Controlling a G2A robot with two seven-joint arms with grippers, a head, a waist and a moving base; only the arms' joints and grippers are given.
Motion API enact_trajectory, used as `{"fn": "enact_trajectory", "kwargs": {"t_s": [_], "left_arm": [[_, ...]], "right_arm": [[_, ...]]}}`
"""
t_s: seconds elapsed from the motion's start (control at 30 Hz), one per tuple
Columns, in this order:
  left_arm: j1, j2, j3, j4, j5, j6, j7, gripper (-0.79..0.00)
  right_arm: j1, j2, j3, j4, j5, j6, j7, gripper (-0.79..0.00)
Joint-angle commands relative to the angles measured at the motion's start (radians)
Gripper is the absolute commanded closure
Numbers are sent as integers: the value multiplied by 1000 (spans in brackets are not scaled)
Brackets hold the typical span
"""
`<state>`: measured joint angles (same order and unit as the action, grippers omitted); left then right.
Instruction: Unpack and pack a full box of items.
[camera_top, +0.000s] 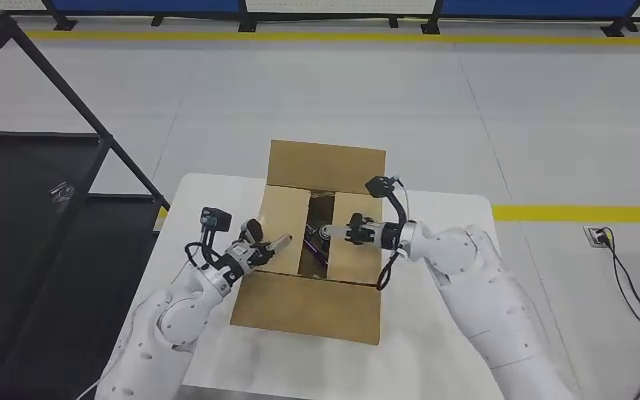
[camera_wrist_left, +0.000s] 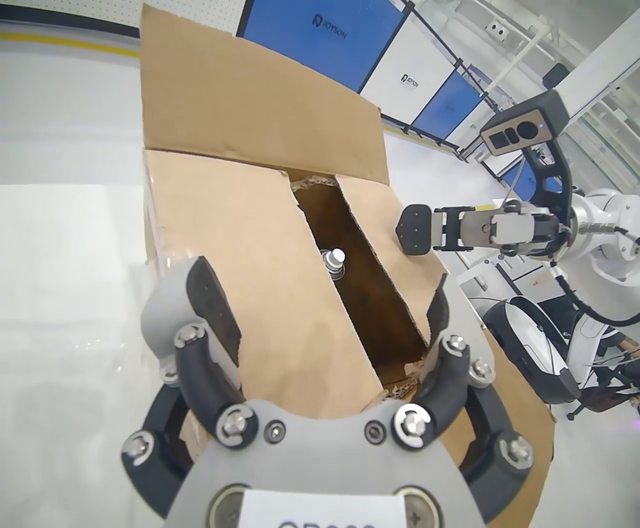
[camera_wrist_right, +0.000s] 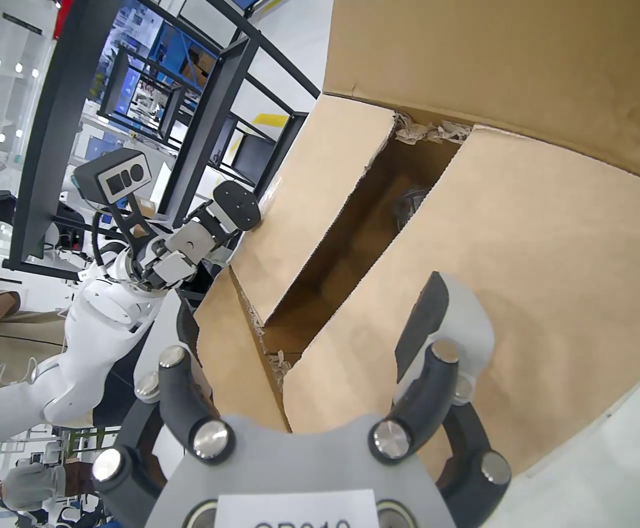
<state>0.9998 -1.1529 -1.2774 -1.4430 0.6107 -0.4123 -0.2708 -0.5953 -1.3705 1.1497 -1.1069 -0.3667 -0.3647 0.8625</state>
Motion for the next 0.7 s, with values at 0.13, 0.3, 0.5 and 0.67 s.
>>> {"fn": "enact_trajectory", "kwargs": {"t_s": [0.13, 0.3, 0.5, 0.67], "left_arm": [[37, 11, -67, -46, -23, -39, 17, -785], [118, 38, -214, -91, -58, -147, 3, -785], [215, 82, -395, -36, -161, -389, -162, -785], [249, 116, -404, 69, -362, -565, -428, -785]], "right_arm": [[12, 2, -18, -2, -27, 12, 3, -785], [13, 8, -13, -40, -45, 7, -15, -785], [-2, 24, 42, -124, -105, 53, -108, -785], [0, 25, 42, -132, -125, 77, -118, -785]]}}
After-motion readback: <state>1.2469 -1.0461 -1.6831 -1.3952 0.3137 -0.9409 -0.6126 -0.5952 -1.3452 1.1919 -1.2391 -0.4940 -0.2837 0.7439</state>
